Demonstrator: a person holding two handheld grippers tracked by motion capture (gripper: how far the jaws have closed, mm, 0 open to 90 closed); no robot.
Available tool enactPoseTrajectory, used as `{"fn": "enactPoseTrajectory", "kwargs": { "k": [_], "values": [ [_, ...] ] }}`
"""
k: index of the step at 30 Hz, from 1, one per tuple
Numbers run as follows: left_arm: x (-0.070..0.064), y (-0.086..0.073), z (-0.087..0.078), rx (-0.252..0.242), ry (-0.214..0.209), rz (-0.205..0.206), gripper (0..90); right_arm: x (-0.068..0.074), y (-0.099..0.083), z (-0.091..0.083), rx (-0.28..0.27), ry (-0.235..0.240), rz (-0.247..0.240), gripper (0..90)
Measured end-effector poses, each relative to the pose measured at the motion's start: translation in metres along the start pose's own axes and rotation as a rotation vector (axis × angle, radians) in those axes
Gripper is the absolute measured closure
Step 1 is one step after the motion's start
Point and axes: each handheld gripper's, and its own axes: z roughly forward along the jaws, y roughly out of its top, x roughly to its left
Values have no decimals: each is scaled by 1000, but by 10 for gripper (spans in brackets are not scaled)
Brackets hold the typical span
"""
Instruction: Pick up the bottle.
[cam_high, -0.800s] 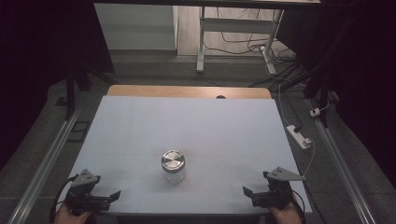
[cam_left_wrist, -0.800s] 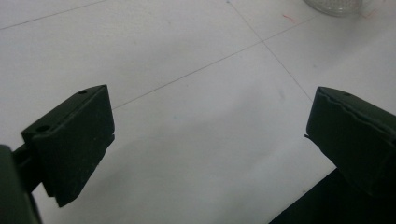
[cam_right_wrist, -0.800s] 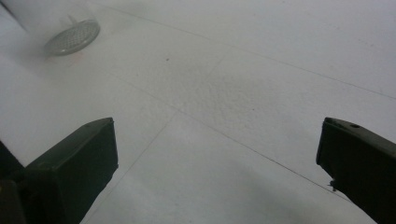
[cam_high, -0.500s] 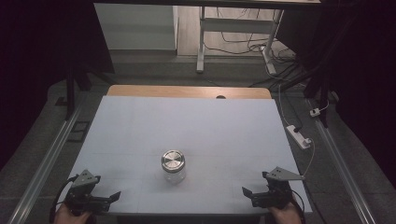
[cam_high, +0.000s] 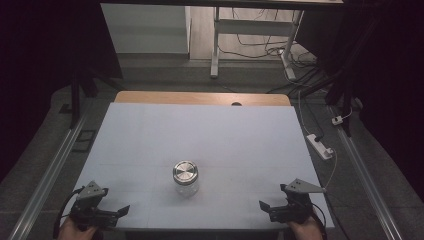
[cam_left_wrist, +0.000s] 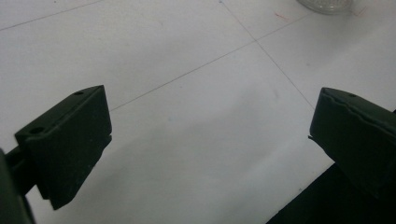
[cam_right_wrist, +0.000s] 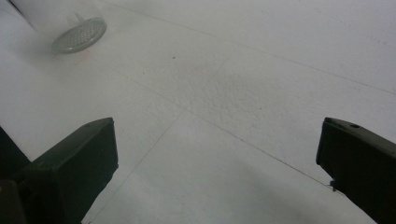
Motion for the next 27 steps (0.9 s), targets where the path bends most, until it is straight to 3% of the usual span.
{"fn": "enactPoseTrajectory", "kwargs": {
  "k": [12, 27],
  "values": [
    [-2, 5, -5, -42, -18, 21, 0, 0, 0, 1, 8, 9, -4, 0],
    [-8, 14, -2, -69, -41, 86, 0, 0, 0, 2, 14, 13, -11, 0]
  ]
}}
